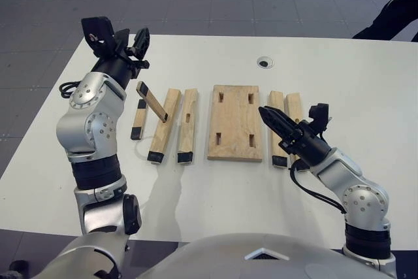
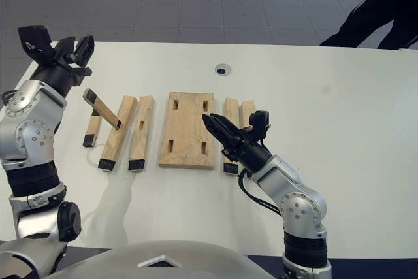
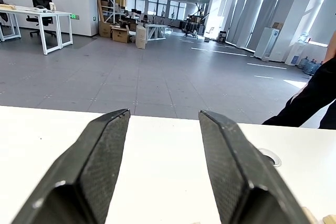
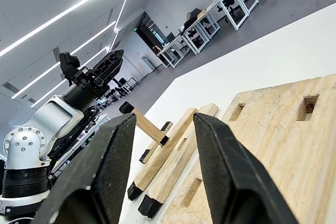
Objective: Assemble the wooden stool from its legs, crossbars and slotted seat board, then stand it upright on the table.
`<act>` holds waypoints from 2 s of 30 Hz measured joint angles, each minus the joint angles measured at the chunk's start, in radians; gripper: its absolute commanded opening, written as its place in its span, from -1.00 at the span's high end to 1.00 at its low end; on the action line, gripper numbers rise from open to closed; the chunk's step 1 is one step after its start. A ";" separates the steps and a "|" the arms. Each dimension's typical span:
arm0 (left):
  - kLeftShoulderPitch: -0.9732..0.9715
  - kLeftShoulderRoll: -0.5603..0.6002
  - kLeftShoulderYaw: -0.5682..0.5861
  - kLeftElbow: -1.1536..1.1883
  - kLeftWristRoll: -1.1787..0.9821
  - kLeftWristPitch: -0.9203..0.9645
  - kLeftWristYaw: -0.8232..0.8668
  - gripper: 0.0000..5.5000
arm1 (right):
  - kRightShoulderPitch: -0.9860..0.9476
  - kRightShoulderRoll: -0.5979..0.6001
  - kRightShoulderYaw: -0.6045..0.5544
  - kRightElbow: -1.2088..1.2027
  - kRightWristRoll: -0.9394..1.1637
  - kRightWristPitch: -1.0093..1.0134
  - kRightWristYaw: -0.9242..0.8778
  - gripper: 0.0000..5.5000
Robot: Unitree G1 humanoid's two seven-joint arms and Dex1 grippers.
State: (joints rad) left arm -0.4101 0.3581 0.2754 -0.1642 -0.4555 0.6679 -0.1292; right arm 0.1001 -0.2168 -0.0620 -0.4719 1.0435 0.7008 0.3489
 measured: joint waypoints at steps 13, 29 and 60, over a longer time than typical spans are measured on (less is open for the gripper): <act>-0.130 -0.005 0.108 -0.055 -0.051 -0.097 0.009 0.12 | 0.000 0.001 0.010 0.003 -0.022 -0.001 0.014 0.27; 0.073 -0.046 -0.004 0.112 0.032 -0.213 -0.065 0.12 | 0.012 0.010 0.035 0.008 -0.055 -0.019 0.026 0.27; 0.768 0.107 -0.162 -0.169 0.311 -0.358 -0.318 -0.55 | 0.065 -0.026 0.031 -0.017 -0.059 -0.018 0.013 0.27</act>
State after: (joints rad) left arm 0.3581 0.4650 0.1133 -0.3337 -0.1446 0.3101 -0.4473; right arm 0.1650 -0.2424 -0.0307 -0.4891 0.9840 0.6825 0.3623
